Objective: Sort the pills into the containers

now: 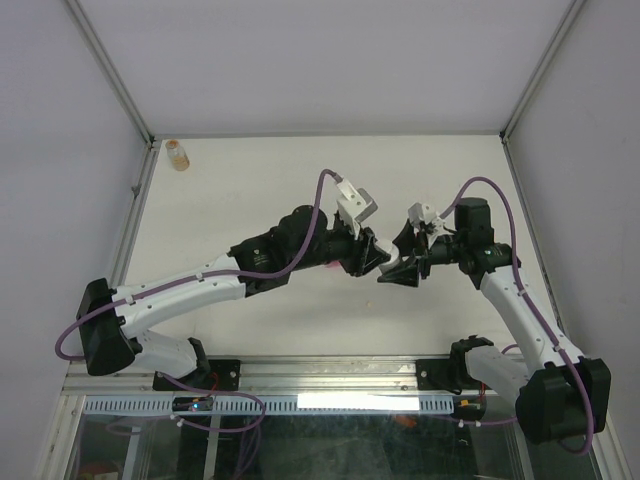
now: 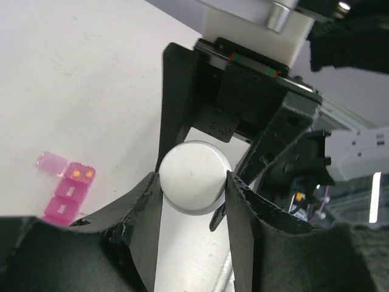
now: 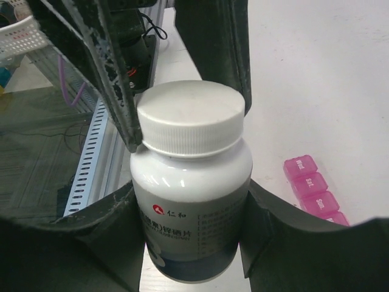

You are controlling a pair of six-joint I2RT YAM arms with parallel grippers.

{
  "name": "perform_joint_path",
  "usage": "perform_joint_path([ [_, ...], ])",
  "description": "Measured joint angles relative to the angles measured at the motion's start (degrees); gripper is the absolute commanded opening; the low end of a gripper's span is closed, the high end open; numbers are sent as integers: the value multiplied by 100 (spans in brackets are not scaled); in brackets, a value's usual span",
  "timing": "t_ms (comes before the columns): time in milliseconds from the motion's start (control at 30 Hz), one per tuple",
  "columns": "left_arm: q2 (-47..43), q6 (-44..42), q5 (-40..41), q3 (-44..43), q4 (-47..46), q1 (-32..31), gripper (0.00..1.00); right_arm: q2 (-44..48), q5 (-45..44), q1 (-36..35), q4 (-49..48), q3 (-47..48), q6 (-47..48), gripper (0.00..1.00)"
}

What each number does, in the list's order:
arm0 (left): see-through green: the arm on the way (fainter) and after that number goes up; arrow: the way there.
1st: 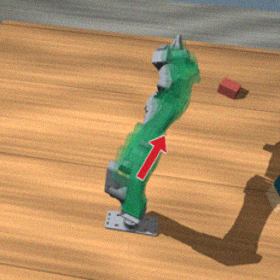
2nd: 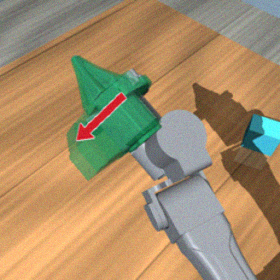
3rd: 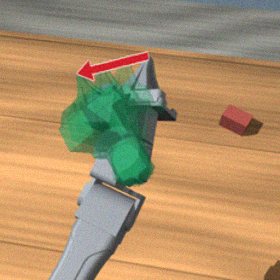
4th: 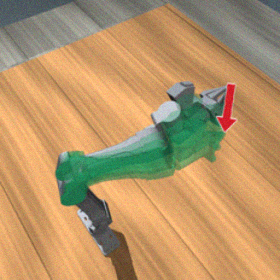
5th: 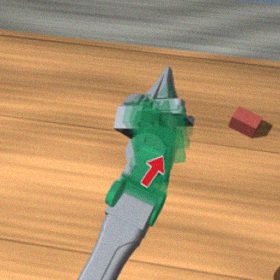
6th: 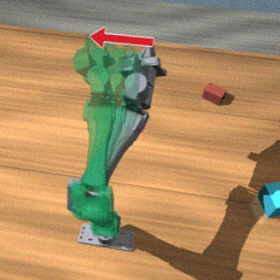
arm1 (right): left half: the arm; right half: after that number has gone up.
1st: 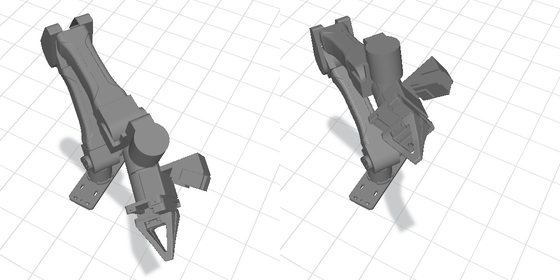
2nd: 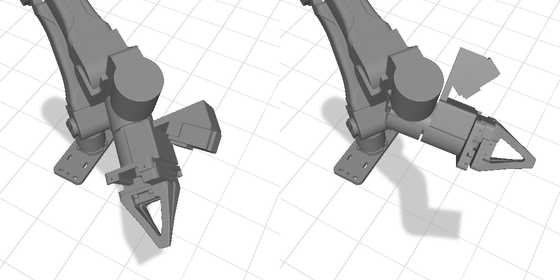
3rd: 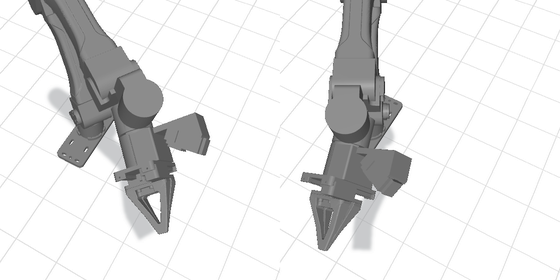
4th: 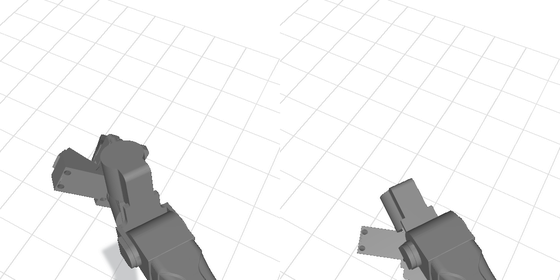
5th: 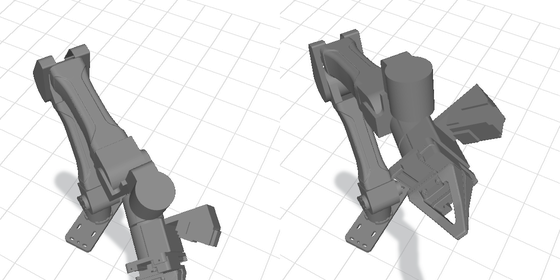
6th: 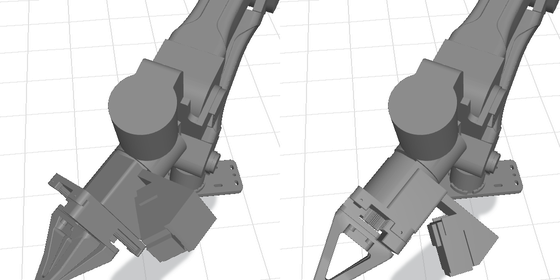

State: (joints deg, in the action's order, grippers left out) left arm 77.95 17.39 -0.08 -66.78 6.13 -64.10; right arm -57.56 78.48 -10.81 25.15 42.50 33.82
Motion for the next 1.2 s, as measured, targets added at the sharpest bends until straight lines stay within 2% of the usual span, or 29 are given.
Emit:
perform_joint_path([
  [67,-33,-706,-533,72,-116,87,32,7,59,0,24,0,24,0],
  [100,-52,-986,-754,105,-151,127,43,13,103,-2,46,0,37,0],
  [167,-105,-1633,-1244,153,-186,203,79,35,188,-4,68,-4,92,0],
  [200,-133,-1906,-1451,170,-186,229,89,50,216,-4,72,-4,72,0],
  [233,-149,-2116,-1580,184,-164,219,97,61,203,-4,42,2,44,0],
  [267,-155,-2269,-1703,205,-140,175,99,63,181,-2,37,4,31,0],
  [400,-284,-2376,-1541,382,-245,122,99,63,136,2,35,2,4,0],
  [567,-741,-1628,-750,592,-479,107,98,61,85,2,-2,2,-31,0],
  [733,-960,-605,-55,584,-697,107,77,61,66,2,-4,2,-35,0],
  [833,-863,-107,221,466,-529,107,69,61,39,2,-4,2,-37,0],
  [1200,-81,546,503,-273,264,68,66,61,28,2,-4,2,-50,0],
])
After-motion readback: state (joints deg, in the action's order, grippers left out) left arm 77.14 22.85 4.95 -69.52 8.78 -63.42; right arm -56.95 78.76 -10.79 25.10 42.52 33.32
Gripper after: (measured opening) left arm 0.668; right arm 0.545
